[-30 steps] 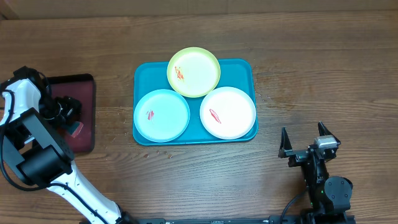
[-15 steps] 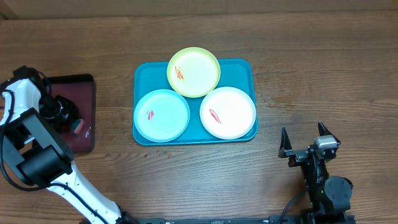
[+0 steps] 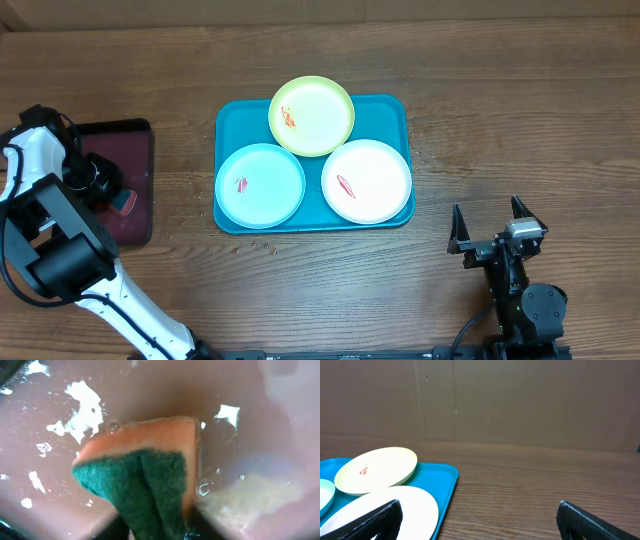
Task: Clean dirty plates on tray and stack at the side
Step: 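Grasp the green-and-orange sponge with the left gripper and lift it, then carry the sponge with the left gripper onto the light blue plate, then move the right gripper to the light blue plate rim and grip it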
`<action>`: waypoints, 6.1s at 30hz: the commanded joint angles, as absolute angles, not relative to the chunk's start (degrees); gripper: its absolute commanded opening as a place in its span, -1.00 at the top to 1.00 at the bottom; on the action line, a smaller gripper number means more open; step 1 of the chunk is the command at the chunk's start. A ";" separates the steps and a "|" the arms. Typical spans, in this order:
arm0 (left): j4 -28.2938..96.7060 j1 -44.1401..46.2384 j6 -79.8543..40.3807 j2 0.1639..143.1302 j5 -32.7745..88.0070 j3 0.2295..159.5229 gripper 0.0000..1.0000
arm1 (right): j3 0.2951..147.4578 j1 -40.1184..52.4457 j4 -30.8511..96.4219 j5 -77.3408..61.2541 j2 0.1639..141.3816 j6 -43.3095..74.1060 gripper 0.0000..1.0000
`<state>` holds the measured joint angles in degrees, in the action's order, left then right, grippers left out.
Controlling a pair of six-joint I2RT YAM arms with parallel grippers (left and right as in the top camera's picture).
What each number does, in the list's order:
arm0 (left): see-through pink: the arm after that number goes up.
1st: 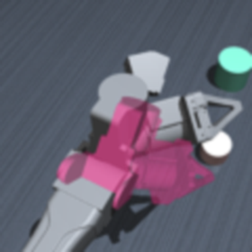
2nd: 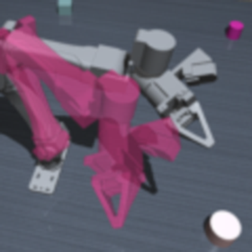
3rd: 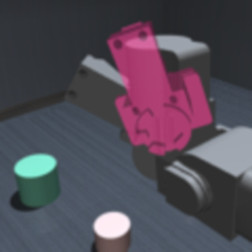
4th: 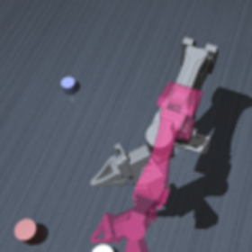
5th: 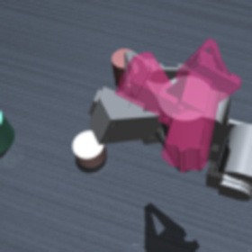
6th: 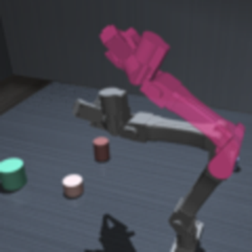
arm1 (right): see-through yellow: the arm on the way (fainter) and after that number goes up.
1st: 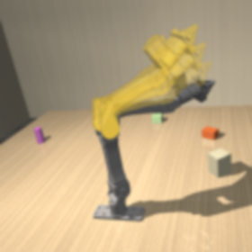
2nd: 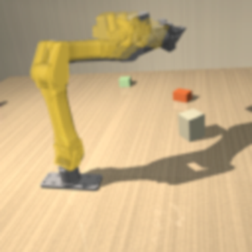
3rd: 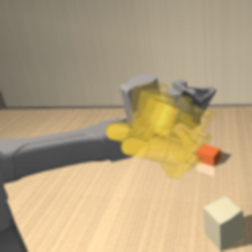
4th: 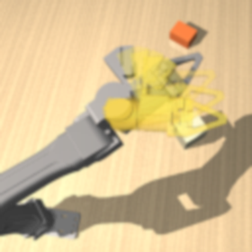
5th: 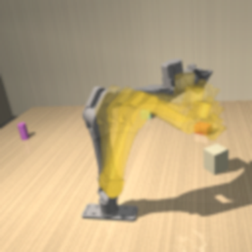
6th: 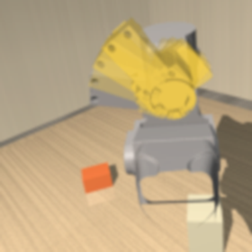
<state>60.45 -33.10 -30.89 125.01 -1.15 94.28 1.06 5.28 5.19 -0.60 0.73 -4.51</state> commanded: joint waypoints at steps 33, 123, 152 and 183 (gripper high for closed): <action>80.03 -29.12 -26.11 124.97 -7.86 114.67 0.92 | 0.47 5.06 4.84 -0.05 0.16 -4.75 -1.00; 61.39 13.54 -22.76 115.02 4.45 86.65 -0.32 | 0.47 5.06 4.84 -0.05 0.16 -4.75 -1.00; 61.14 13.52 -22.76 115.02 4.45 86.65 -1.00 | 0.47 5.08 2.44 -0.34 0.16 -4.23 -1.00; 61.12 13.52 -22.76 115.02 4.43 86.65 -0.99 | 70.24 5.13 47.70 -9.82 45.12 -8.84 -1.00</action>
<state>61.21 13.15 -22.52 114.76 4.73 86.87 63.35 5.28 43.51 -8.80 35.03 -8.21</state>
